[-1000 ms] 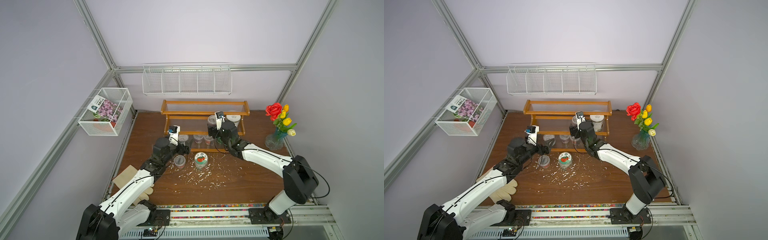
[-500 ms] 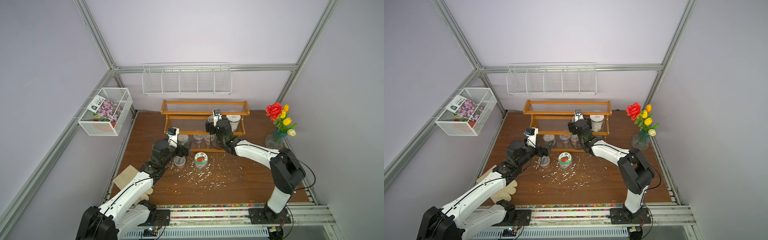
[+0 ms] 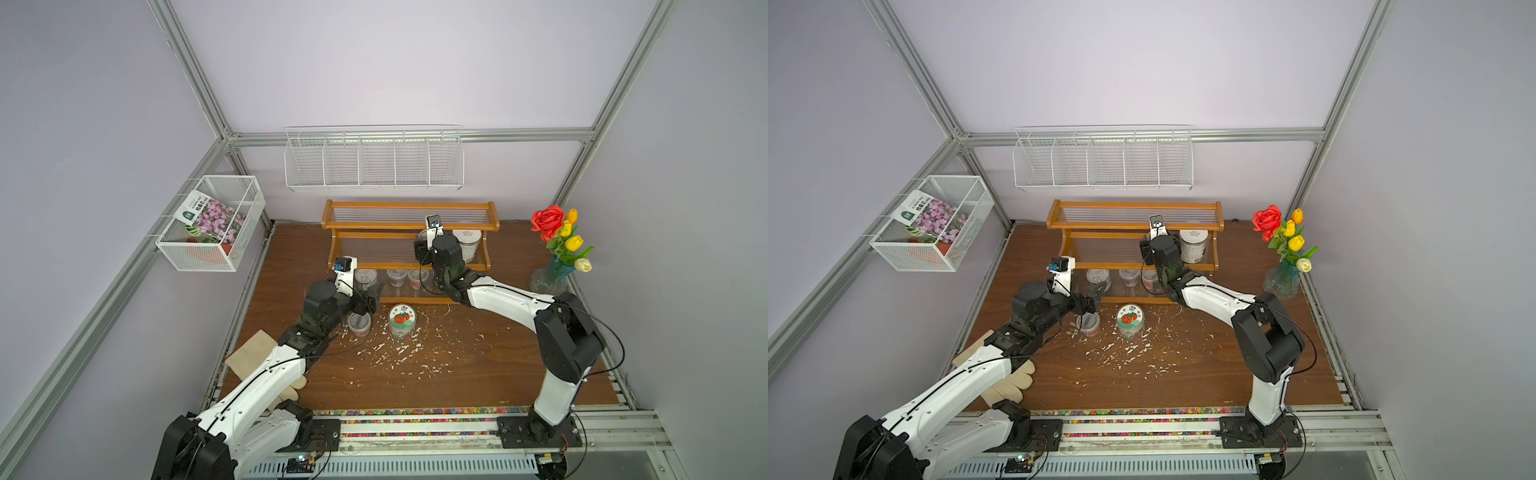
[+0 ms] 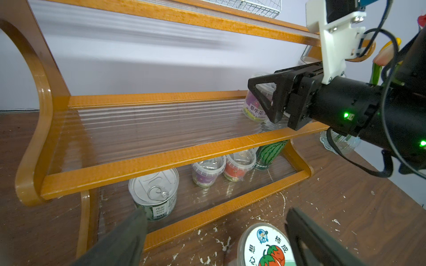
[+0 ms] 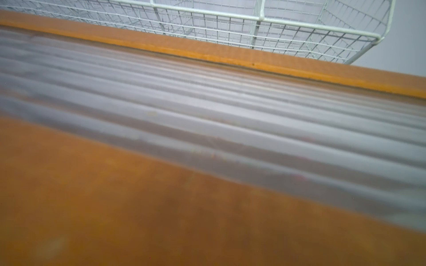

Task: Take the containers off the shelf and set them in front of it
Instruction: 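Pick up a container from the shelf.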

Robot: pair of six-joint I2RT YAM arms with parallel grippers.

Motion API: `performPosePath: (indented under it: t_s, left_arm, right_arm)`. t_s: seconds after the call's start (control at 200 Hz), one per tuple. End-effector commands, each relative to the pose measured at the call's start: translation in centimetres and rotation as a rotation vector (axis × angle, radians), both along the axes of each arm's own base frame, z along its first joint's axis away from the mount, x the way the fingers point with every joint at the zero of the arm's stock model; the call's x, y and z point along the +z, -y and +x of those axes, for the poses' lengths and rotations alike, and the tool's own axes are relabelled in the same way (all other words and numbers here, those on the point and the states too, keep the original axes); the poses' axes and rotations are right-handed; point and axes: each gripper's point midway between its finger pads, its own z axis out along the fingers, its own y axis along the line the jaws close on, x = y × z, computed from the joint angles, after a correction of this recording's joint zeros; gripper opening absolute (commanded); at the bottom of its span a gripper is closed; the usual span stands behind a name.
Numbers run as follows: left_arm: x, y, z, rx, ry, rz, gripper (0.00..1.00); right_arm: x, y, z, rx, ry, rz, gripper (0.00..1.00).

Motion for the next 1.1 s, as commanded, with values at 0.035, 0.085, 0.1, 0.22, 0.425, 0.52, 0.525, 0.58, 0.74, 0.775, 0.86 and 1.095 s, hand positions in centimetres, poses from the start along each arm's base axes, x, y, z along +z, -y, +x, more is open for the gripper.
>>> performPosePath:
  t_s: [0.035,0.085,0.1,0.22,0.425,0.52,0.525,0.58,0.74,0.775,0.86,1.095]
  left_arm:
    - [-0.2,-0.1,-0.3,-0.007,-0.004,-0.009,0.97]
    - [-0.1,-0.1,-0.2,-0.007,-0.004,-0.010,0.97]
    - [-0.2,-0.1,-0.2,-0.006,-0.005,-0.009,0.97]
    - [-0.1,-0.1,-0.1,-0.005,-0.003,-0.010,0.97]
    - [0.0,0.1,-0.2,-0.019,0.000,-0.015,0.97]
    - [0.3,0.2,-0.3,-0.030,0.007,-0.019,0.97]
    - [0.3,0.3,-0.3,-0.031,0.007,-0.019,0.97]
    - [0.6,0.4,-0.3,-0.039,0.014,-0.026,0.97]
    - [1.2,0.8,-0.7,-0.067,0.025,-0.043,0.97]
    - [1.2,0.9,-0.8,-0.076,0.024,-0.045,0.97]
    - [1.3,1.2,-1.1,-0.104,0.028,-0.051,0.97]
    - [2.4,2.7,-2.8,-0.233,0.072,-0.058,0.97]
  right_arm:
    - [0.8,-0.2,-0.1,0.024,0.016,0.003,0.61]
    - [1.2,-0.3,-0.2,0.032,0.023,0.007,0.58]
    - [1.3,-0.3,-0.3,0.035,0.024,0.008,0.58]
    - [1.9,-0.4,-0.8,0.056,0.036,0.016,0.56]
    - [3.1,-0.9,-2.2,0.119,0.045,0.023,0.54]
    - [3.1,-0.9,-3.1,0.146,0.032,0.034,0.54]
    - [3.1,-0.9,-3.1,0.147,0.031,0.034,0.54]
    - [3.1,-0.8,-3.7,0.164,0.020,0.040,0.54]
    - [2.9,-0.6,-5.9,0.213,-0.008,0.053,0.53]
    - [3.1,-0.5,-6.4,0.226,-0.009,0.054,0.53]
    - [3.2,-0.5,-7.8,0.260,-0.019,0.048,0.53]
    - [2.6,-0.4,-13.8,0.394,-0.060,-0.025,0.53]
